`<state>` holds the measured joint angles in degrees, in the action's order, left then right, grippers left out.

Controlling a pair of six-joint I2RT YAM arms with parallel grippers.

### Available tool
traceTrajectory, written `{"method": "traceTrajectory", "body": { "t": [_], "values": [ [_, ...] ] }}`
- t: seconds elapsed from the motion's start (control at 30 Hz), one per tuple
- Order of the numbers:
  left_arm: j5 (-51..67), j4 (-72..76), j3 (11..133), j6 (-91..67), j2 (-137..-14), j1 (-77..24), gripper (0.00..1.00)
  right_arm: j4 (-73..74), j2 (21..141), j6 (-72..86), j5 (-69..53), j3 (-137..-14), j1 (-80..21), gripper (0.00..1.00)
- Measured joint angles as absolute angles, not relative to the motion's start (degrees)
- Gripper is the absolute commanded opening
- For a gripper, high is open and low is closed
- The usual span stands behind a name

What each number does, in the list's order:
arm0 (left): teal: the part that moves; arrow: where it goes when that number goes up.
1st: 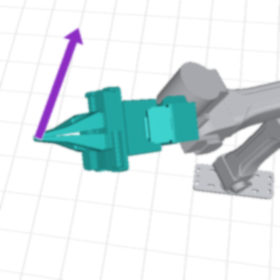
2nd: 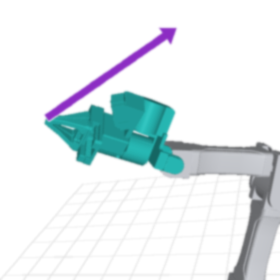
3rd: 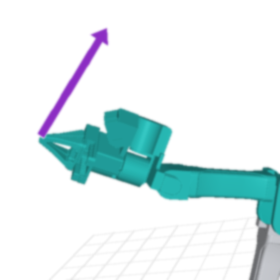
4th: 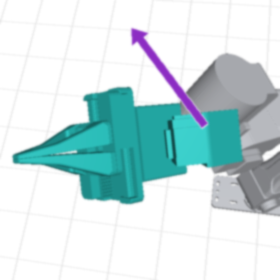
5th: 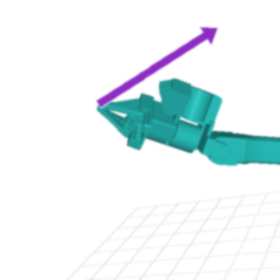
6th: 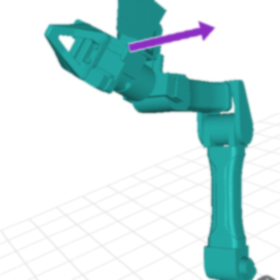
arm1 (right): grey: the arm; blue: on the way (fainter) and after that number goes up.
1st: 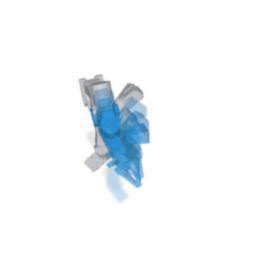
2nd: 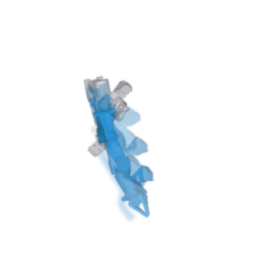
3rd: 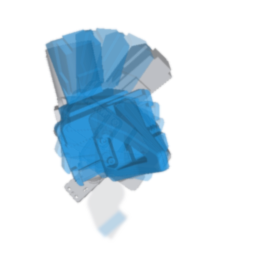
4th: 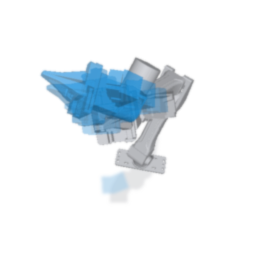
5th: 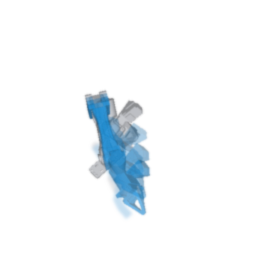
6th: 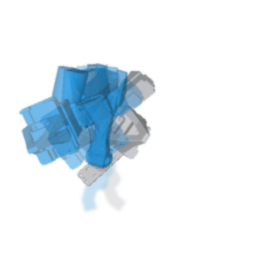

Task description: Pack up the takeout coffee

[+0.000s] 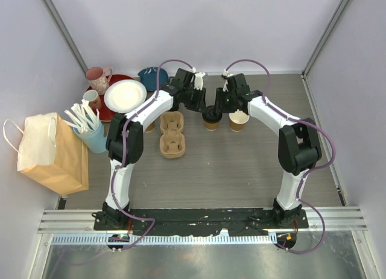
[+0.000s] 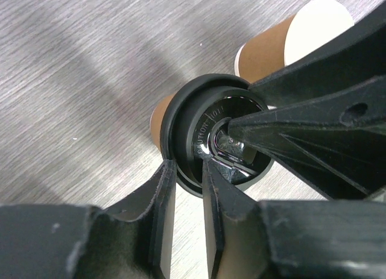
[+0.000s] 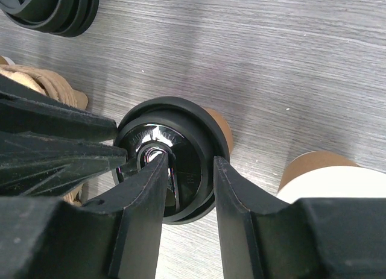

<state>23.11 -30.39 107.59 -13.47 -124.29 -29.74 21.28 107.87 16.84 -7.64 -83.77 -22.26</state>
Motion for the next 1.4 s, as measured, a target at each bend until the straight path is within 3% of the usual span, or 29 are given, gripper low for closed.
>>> {"method": "traceTrajectory", "body": {
  "t": [0.37, 0.73, 0.93, 1.03, 1.27, 1.4],
  "values": [
    [23.40, -32.82, 102.39, -12.82, -119.61, -30.70, 0.41, 28.01, 111.81, 8.12, -12.01, -91.46, -22.50, 0.43],
    [23.05, -41.21, 103.26, -9.98, -119.52, -31.42, 0.43, 31.44, 112.68, 4.25, -12.47, -95.61, -22.35, 0.56],
    [22.46, -44.71, 108.25, -8.67, -119.52, -30.94, 0.43, 31.70, 112.66, 4.47, -11.97, -99.53, -22.35, 0.56],
    [22.92, -45.52, 111.87, -8.12, -119.59, -30.61, 0.43, 31.97, 112.53, 6.07, -10.04, -99.81, -22.44, 0.46],
    [27.46, -45.76, 127.20, -5.45, -125.82, -30.50, 0.42, 29.10, 103.39, 20.38, 1.58, -86.15, -24.80, 0.47],
    [28.82, -44.93, 130.02, -3.68, -130.21, -30.50, 0.42, 25.74, 96.38, 27.86, 6.92, -78.74, -27.88, 0.46]
  ]
}}
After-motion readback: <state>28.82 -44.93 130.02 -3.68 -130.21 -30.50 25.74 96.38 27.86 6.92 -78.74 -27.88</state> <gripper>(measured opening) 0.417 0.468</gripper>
